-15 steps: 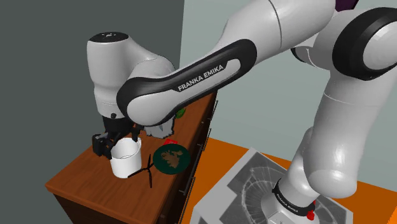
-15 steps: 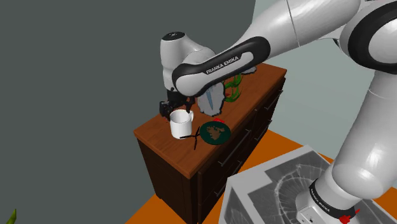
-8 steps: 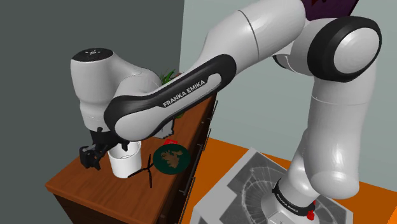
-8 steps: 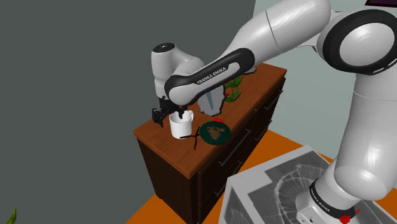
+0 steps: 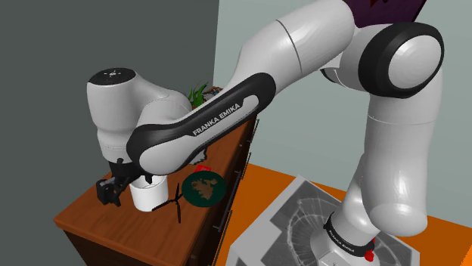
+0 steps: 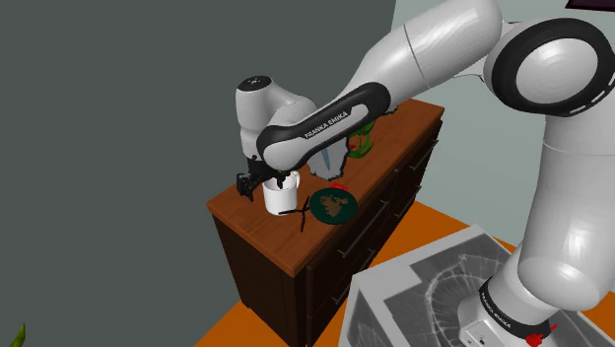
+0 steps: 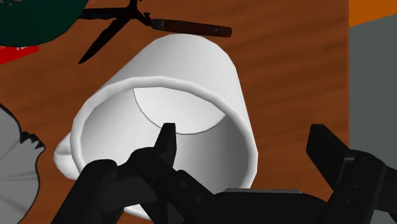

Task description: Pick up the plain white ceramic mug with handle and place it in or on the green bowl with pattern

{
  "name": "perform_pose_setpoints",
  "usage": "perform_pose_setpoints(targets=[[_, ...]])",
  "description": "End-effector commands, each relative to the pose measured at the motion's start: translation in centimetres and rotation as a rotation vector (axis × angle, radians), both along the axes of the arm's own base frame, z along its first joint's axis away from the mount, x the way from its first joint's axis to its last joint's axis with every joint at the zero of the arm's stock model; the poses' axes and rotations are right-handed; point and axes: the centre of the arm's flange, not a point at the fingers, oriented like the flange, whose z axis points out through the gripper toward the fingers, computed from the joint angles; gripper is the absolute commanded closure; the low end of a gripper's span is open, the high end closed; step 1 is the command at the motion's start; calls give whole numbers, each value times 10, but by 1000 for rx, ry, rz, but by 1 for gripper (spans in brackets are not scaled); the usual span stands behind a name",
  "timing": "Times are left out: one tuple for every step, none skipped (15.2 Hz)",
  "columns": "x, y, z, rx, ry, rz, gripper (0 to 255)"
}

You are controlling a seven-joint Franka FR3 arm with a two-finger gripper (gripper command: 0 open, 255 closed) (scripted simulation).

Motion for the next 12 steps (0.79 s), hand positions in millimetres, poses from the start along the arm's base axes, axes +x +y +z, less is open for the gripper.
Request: perform_pose_setpoints(targets=[[0, 0, 0, 0, 0, 0, 0], [0, 0, 0, 0, 0, 0, 0], [0, 0, 0, 0, 0, 0, 255], [0, 0, 0, 0, 0, 0, 255], [0, 0, 0, 0, 0, 0, 255], [0, 0, 0, 0, 0, 0, 255], [0, 0, 0, 0, 0, 0, 255], [0, 0, 0, 0, 0, 0, 255], [0, 0, 0, 0, 0, 0, 255], [0, 0, 0, 0, 0, 0, 255], [0, 0, 0, 0, 0, 0, 255], [0, 0, 0, 0, 0, 0, 255]])
